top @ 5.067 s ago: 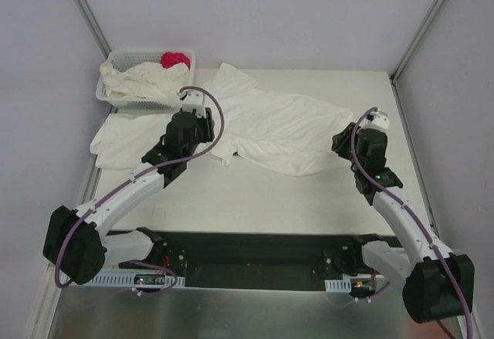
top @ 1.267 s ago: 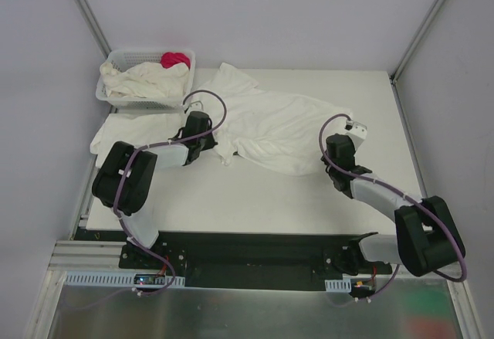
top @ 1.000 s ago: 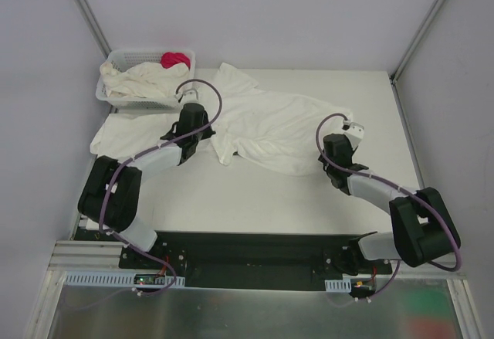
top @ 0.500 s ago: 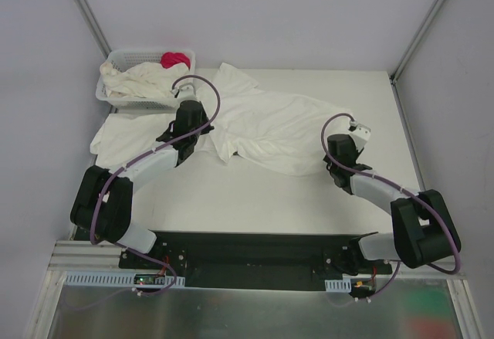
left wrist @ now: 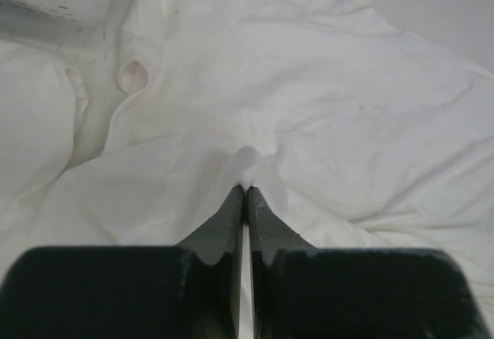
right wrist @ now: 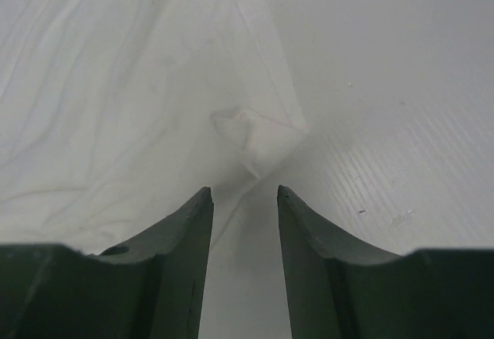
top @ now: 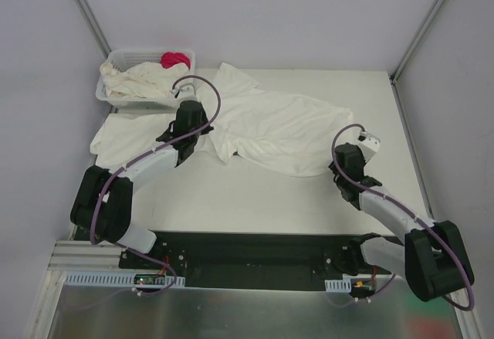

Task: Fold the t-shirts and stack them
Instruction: Flatten out the tshirt

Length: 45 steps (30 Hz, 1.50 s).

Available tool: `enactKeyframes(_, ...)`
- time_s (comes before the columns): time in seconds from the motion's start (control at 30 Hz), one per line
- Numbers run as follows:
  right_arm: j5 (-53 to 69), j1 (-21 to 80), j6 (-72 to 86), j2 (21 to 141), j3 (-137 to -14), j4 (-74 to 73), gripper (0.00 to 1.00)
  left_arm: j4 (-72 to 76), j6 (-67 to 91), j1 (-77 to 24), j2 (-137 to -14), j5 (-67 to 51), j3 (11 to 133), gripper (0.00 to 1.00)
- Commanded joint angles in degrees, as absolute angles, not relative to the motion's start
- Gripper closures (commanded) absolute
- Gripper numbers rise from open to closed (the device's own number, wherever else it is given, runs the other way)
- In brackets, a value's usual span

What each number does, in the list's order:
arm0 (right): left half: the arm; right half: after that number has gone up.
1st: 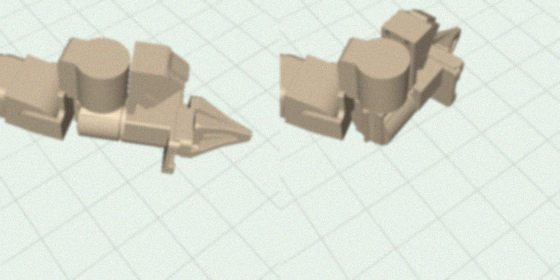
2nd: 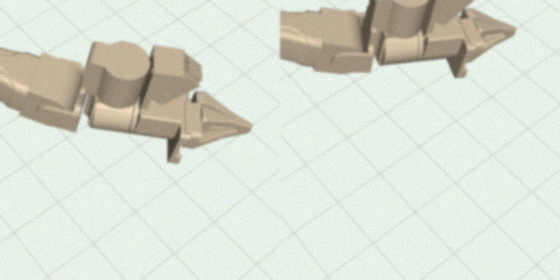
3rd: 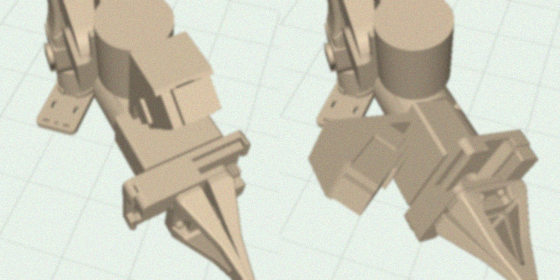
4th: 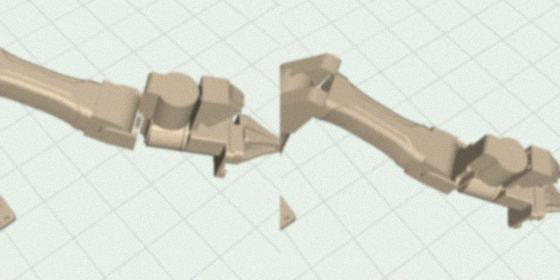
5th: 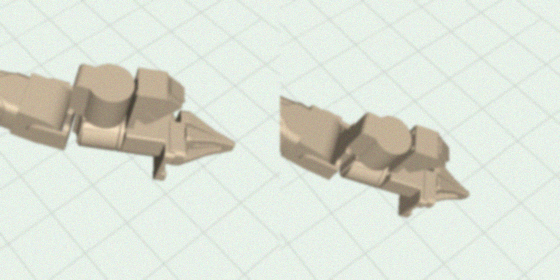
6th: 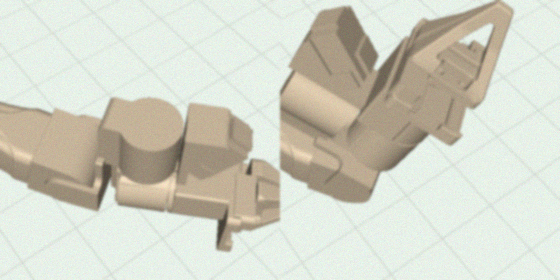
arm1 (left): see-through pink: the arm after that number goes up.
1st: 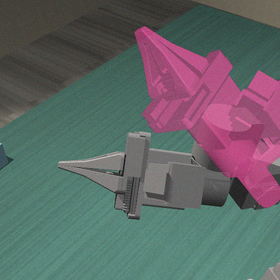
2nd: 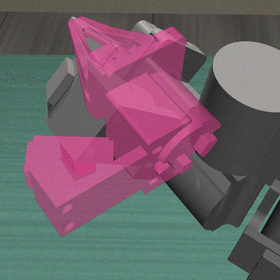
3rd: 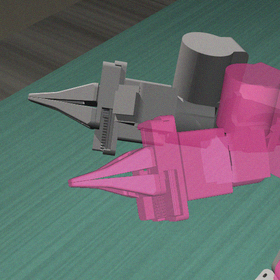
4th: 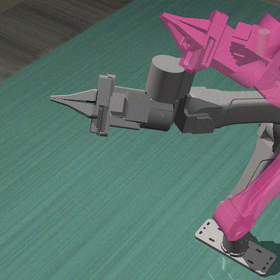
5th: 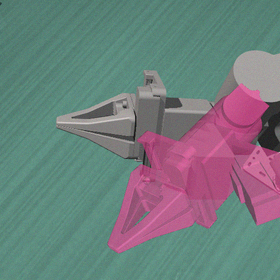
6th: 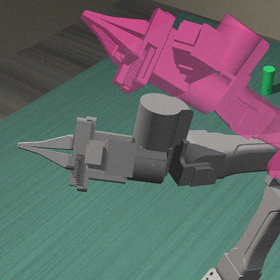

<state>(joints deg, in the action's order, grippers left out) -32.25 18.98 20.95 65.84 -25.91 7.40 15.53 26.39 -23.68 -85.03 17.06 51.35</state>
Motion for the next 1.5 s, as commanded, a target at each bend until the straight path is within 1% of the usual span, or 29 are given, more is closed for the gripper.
enactKeyframes(0.0, -34.5, 19.1, 21.4, 60.3, -24.7, 5.5, 0.59, 16.2, 25.6, -24.4, -84.3, 17.8, 53.4, 1.0)
enactKeyframes(0.23, -31.2, 19.1, 23.9, 55.8, -23.6, 1.8, 0.61, 16.2, 25.0, -24.9, -84.3, 17.9, 53.9, 1.0)
enactKeyframes(0.43, -29.6, 19.3, 25.5, 58.5, -24.5, 1.6, 0.62, 16.1, 24.9, -25.0, -83.9, 18.0, 53.9, 1.0)
enactKeyframes(0.7, -30.6, 19.3, 25.8, 62.3, -26.8, 1.6, 0.63, 16.1, 24.4, -25.0, -83.0, 19.0, 53.4, 1.0)
enactKeyframes(1.07, -32.8, 19.0, 23.6, 73.3, -33.6, 4.1, 0.64, 16.1, 23.7, -25.0, -82.4, 19.2, 53.4, 1.0)
enactKeyframes(1.23, -31.8, 18.9, 24.0, 73.9, -34.1, 3.5, 0.64, 15.9, 22.4, -25.0, -82.1, 20.6, 53.7, 1.0)
enactKeyframes(1.37, -33.6, 18.9, 23.3, 72.4, -32.6, 2.4, 0.64, 15.8, 21.9, -25.0, -81.9, 20.8, 53.7, 1.0)
enactKeyframes(1.47, -33.8, 17.9, 22.6, 73.5, -33.3, 2.5, 0.64, 16.2, 21.9, -25.0, -81.9, 20.7, 53.6, 1.0)
